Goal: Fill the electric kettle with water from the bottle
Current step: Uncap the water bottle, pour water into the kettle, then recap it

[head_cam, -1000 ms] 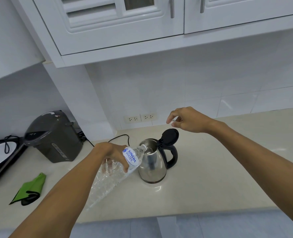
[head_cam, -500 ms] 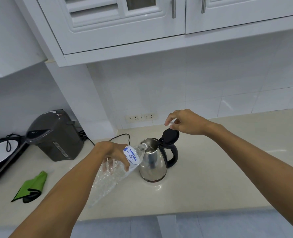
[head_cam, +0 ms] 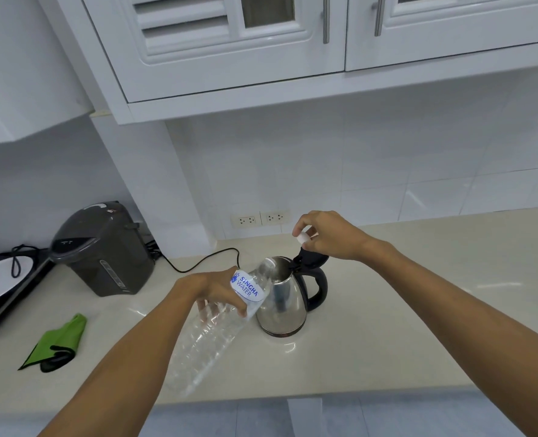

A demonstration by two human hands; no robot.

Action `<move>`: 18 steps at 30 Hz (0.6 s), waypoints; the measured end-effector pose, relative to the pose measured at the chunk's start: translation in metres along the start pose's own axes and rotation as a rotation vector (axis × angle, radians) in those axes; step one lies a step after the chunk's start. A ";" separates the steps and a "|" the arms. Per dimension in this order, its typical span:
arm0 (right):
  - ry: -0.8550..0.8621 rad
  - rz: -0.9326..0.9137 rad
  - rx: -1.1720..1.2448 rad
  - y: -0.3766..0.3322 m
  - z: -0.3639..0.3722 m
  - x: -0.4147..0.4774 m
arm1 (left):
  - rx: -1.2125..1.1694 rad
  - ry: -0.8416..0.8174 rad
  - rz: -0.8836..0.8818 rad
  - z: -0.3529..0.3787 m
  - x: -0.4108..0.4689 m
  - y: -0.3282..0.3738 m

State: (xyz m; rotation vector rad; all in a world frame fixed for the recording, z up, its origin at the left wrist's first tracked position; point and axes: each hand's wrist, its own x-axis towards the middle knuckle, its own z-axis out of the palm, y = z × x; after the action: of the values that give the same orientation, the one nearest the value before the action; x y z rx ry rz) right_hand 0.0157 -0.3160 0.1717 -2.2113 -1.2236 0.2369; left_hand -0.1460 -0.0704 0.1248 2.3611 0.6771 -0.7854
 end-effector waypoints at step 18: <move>0.119 -0.027 0.049 -0.049 0.028 0.009 | -0.328 0.408 0.407 0.043 -0.013 -0.019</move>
State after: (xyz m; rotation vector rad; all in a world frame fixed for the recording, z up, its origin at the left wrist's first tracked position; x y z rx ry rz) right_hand -0.0263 -0.2772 0.1787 -2.1330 -1.1699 0.1211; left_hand -0.1830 -0.0877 0.0980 2.2544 0.4159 -0.0105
